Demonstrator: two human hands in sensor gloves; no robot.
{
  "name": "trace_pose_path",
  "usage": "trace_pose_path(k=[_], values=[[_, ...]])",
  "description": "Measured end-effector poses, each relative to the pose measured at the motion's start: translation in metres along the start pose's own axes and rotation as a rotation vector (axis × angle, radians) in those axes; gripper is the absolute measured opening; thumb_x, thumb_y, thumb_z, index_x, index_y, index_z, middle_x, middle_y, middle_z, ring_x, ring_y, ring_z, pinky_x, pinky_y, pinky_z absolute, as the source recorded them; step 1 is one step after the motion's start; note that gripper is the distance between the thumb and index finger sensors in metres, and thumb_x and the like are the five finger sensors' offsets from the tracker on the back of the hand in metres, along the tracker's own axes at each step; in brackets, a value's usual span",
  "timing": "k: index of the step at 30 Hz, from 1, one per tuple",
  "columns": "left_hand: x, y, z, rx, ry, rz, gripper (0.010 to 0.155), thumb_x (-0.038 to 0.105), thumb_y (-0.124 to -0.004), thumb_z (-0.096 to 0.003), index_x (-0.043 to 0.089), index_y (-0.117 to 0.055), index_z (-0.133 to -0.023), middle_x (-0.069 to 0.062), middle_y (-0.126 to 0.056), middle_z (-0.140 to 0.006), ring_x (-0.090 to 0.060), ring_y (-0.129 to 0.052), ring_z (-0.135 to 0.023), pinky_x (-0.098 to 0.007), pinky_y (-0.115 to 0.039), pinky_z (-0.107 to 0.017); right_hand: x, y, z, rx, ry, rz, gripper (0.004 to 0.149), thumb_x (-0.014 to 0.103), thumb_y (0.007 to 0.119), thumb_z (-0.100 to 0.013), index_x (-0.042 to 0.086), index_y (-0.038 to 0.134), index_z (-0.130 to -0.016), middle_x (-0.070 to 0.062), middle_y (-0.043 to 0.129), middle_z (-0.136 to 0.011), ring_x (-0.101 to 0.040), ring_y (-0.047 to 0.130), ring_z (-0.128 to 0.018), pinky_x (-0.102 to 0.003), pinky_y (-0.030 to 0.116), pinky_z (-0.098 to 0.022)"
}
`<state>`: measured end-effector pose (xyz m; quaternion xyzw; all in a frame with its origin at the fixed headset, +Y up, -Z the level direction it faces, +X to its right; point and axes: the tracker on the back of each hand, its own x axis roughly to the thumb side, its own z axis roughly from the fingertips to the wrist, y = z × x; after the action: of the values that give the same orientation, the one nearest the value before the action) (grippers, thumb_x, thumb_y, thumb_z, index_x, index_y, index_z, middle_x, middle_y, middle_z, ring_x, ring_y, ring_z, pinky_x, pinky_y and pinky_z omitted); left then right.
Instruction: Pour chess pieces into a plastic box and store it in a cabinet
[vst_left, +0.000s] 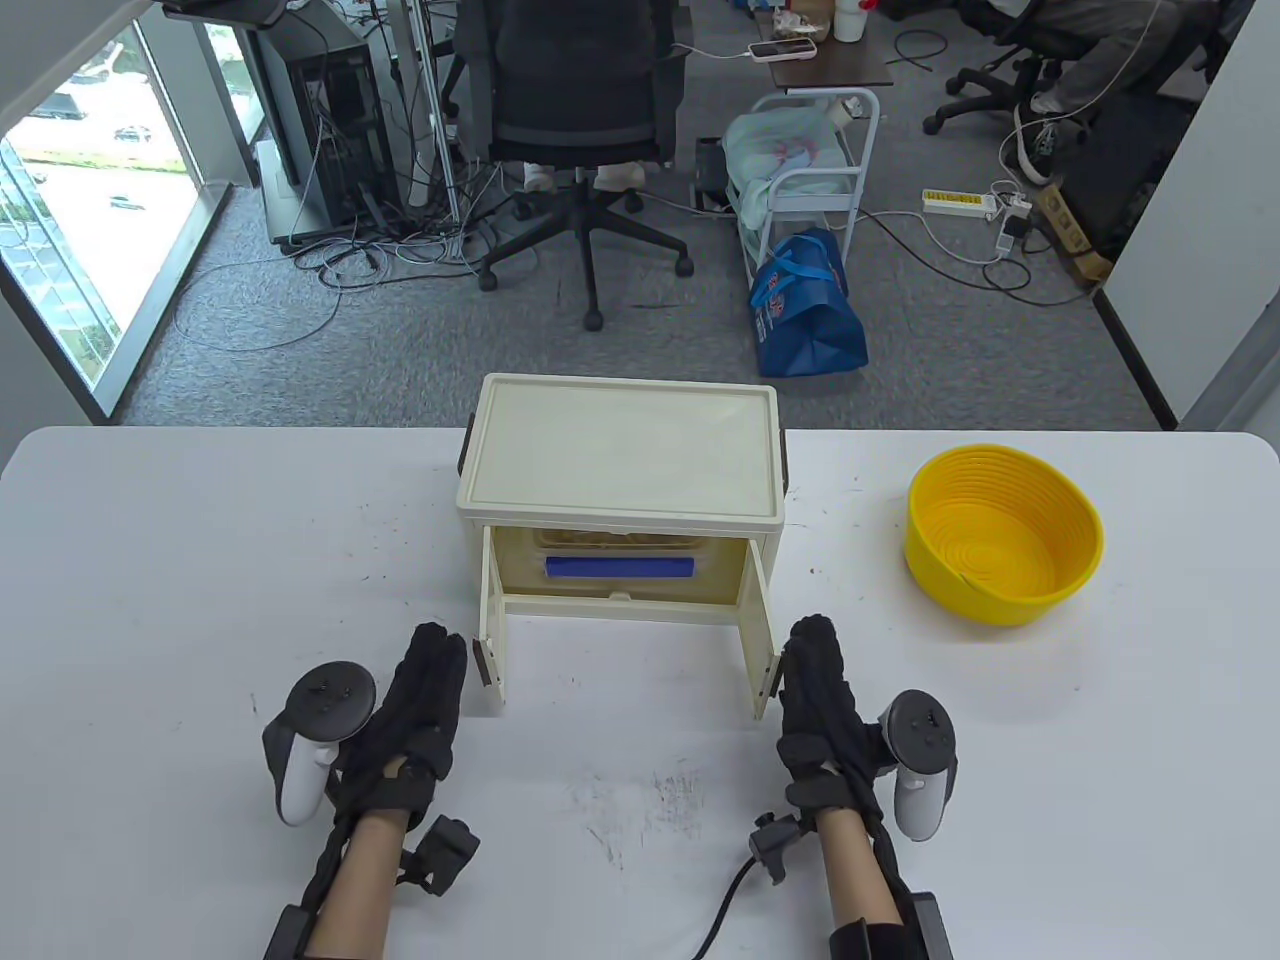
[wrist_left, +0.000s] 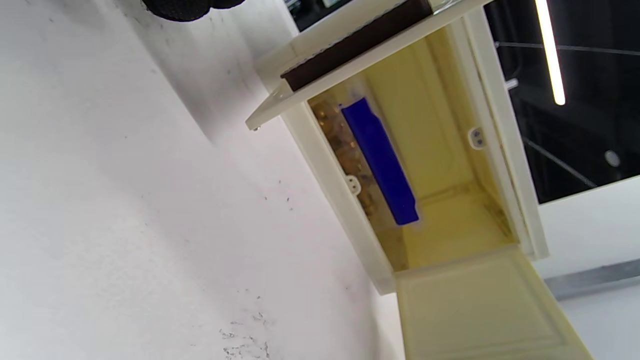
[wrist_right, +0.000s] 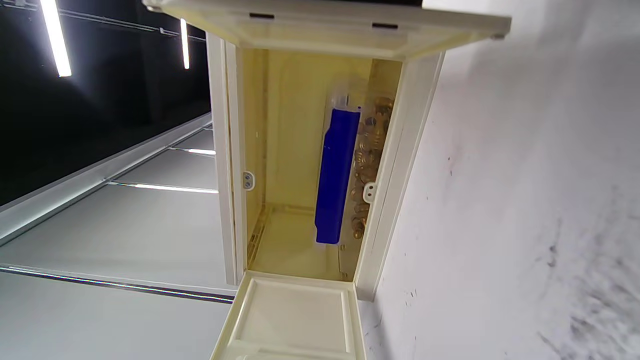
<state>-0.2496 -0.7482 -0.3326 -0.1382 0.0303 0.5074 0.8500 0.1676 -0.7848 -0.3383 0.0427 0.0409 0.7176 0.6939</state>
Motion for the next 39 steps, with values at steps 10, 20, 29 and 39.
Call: trace_pose_path(k=[10,20,29,39], values=[[0.036,-0.04,-0.031,-0.005,-0.003,-0.109,0.069,0.056,-0.033,-0.0741,0.009,-0.041,-0.124,-0.023,-0.059,-0.121,-0.046,-0.07,-0.103,-0.056,-0.07,-0.073,0.012,0.046,-0.011,-0.115,0.07,0.222,0.063,0.049,0.059,-0.065,0.001,0.057,-0.105,-0.032,0.068,-0.099,-0.052,0.078,-0.08,-0.057,0.071,-0.055],[0.068,-0.067,-0.077,-0.076,-0.067,-0.097,0.067,0.056,-0.035,-0.0748,0.011,-0.04,-0.124,-0.021,-0.06,-0.121,-0.044,-0.07,-0.105,-0.057,-0.07,-0.074,0.018,0.081,-0.063,-0.005,0.14,0.151,0.061,0.044,0.063,-0.066,0.001,0.051,-0.107,-0.03,0.064,-0.103,-0.053,0.074,-0.084,-0.058,0.068,-0.058],[0.058,-0.068,-0.093,-0.121,-0.1,0.005,0.067,0.056,-0.036,-0.0742,0.011,-0.04,-0.124,-0.023,-0.054,-0.124,-0.048,-0.062,-0.109,-0.061,-0.065,-0.075,0.011,0.095,-0.081,0.066,0.143,0.128,0.063,0.043,0.062,-0.067,0.001,0.041,-0.11,-0.03,0.051,-0.11,-0.056,0.059,-0.093,-0.064,0.058,-0.064],[0.079,-0.039,-0.037,0.049,-0.217,-0.04,0.069,0.052,-0.044,-0.073,0.004,-0.046,-0.123,-0.03,-0.057,-0.121,-0.055,-0.065,-0.104,-0.065,-0.066,-0.07,0.061,0.087,-0.05,0.069,0.038,0.408,0.066,0.044,0.063,-0.066,0.003,0.039,-0.112,-0.03,0.046,-0.113,-0.056,0.054,-0.097,-0.065,0.055,-0.066]])
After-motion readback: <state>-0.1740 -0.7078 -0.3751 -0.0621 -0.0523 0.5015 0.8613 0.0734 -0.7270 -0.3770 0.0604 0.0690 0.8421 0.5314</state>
